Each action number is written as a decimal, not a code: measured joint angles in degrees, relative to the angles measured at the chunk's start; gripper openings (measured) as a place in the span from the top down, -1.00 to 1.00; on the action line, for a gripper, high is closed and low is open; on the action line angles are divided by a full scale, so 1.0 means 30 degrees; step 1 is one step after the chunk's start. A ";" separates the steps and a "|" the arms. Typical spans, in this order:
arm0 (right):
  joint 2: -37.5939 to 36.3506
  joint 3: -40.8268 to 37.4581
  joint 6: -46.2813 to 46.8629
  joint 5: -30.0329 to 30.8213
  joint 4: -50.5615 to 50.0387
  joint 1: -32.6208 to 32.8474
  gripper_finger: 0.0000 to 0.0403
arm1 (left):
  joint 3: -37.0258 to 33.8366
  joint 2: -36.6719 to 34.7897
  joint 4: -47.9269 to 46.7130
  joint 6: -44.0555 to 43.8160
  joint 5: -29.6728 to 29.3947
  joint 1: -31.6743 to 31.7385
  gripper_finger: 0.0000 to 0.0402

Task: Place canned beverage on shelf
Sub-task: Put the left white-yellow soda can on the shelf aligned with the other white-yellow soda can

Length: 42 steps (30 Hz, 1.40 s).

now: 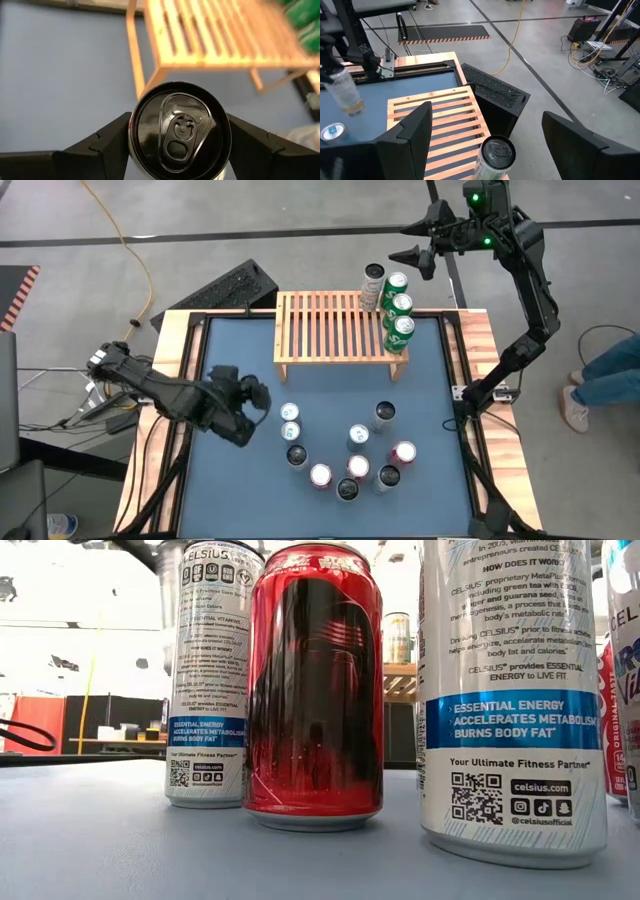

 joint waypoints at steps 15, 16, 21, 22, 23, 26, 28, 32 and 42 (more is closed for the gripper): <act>0.0000 -0.0012 -0.0789 -0.0005 -0.0311 0.0000 -0.58 | 0.6789 -0.0029 0.4238 2.2215 -0.0068 0.4359 -0.25; 0.0000 -0.0012 -0.0909 -0.0005 -0.0308 0.0002 -0.58 | 0.7004 -0.0029 0.5279 2.4136 0.0671 0.4680 -0.25; 0.0007 -0.0012 -0.1154 -0.0005 -0.0304 0.0007 -0.58 | 0.7610 0.0000 1.0314 3.1595 0.9140 0.7154 -0.29; 0.0006 -0.0012 -0.1306 -0.0005 -0.0317 0.0000 -0.58 | 0.7624 0.0000 1.0999 3.2592 1.1266 0.7808 -0.29; 0.0007 -0.0012 -0.1424 -0.0005 -0.0326 0.0000 -0.58 | 0.7625 0.0000 1.1707 3.3309 1.3208 0.8455 -0.30; 0.0007 -0.0012 -0.1448 -0.0005 -0.0347 0.0000 -0.58 | 0.7633 0.0077 1.3161 3.4755 1.8451 1.0642 -0.29; 0.0007 -0.0012 -0.1497 -0.0005 -0.0414 0.0002 -0.58 | 0.7633 0.0139 1.3539 3.5426 2.1905 1.2230 -0.29; 0.0007 -0.0012 -0.1494 -0.0012 -0.0493 0.0000 -0.58 | 0.7640 0.0834 1.4075 3.5532 2.8855 1.5313 -0.29; 0.0036 -0.1346 -0.1494 -0.1120 -0.0420 0.0445 -0.58 | 0.7660 0.4566 1.8572 3.5646 3.8109 1.9785 -0.29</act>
